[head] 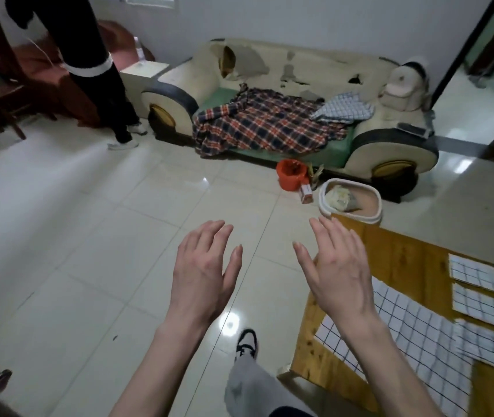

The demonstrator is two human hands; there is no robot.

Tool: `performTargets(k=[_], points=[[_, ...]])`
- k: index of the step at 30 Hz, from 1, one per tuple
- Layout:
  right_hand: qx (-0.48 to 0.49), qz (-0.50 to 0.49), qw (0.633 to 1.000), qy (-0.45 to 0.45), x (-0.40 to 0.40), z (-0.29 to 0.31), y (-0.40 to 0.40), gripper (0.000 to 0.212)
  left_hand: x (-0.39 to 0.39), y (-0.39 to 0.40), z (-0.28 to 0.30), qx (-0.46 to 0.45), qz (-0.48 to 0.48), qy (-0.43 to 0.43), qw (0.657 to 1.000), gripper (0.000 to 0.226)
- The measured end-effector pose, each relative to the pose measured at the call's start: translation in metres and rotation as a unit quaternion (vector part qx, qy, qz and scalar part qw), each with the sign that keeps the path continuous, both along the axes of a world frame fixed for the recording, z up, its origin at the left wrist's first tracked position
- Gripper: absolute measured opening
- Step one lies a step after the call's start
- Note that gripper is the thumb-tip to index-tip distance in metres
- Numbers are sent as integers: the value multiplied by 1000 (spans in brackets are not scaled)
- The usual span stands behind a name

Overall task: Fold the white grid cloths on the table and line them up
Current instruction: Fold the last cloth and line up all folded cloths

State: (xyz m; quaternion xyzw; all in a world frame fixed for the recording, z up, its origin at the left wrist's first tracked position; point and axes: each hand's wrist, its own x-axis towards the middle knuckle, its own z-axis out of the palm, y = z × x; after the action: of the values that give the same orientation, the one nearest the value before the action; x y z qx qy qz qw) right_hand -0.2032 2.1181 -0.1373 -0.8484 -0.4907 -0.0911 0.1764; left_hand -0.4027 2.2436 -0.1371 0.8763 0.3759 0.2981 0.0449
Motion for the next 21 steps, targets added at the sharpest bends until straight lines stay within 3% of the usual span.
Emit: performTargets(k=[13,21], points=[[37,-191,979,67,108,-25,81,64,153,141,1,-3,-170,41,985,42],[52,-307,946,88,159,-30,86,66,248,178,-3,-12,-283,53,957,42]])
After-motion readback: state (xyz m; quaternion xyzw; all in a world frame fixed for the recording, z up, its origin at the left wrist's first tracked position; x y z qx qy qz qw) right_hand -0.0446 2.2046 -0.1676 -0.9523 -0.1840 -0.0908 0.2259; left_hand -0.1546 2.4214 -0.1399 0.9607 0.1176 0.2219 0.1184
